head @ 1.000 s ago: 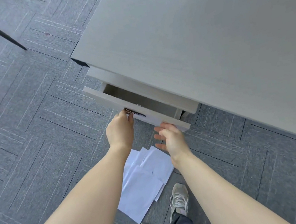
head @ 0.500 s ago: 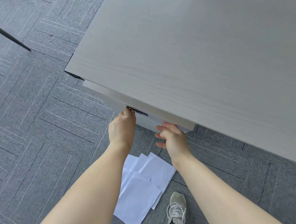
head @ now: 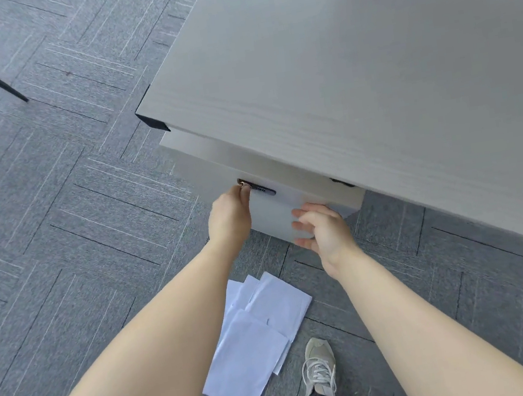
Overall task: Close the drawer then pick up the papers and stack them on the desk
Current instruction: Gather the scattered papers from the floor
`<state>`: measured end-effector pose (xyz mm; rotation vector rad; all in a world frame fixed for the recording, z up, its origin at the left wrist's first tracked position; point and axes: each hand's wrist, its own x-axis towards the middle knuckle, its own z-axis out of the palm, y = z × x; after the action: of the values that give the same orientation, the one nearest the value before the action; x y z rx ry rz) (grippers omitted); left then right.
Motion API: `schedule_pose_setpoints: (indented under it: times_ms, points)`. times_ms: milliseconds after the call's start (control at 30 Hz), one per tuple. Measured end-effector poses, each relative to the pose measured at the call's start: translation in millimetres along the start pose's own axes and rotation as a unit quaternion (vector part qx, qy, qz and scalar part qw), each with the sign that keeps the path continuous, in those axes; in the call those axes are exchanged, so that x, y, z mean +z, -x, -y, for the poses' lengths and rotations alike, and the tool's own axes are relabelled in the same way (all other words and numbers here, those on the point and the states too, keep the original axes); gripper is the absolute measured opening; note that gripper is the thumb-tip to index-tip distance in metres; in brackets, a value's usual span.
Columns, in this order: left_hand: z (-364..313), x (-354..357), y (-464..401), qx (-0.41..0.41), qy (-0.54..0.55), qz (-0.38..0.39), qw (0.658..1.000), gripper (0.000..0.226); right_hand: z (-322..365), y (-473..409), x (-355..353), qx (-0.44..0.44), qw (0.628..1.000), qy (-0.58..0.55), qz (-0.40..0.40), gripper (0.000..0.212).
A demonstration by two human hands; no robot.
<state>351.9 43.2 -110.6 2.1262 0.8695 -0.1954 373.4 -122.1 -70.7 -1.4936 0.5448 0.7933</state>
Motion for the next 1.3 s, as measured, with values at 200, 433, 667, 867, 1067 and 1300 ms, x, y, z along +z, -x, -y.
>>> schedule_pose_setpoints:
  times_ms: [200,433,667,867,1067,1300]
  points:
    - [55,-31,53,-0.045,0.002,0.071,0.996,0.045,-23,30,12,-0.016,0.998,0.032,-0.052,0.047]
    - [227,-56,144,-0.137,-0.021,0.136,0.981,0.039,-157,74,39,0.06,0.988,0.127,-0.07,0.047]
    - [429,30,138,-0.219,-0.072,0.148,0.962,0.039,-385,-8,39,0.163,0.963,0.196,-0.082,0.039]
    - [574,138,84,-0.279,-0.029,0.109,0.954,0.024,-567,-128,-8,0.146,0.948,0.234,-0.159,0.042]
    - [647,205,39,-0.261,0.025,0.023,0.965,0.032,-639,-197,-17,0.159,0.882,0.315,-0.312,0.091]
    - [628,224,28,-0.259,-0.074,-0.066,0.961,0.076,-646,-212,24,0.045,0.88,0.384,-0.276,0.063]
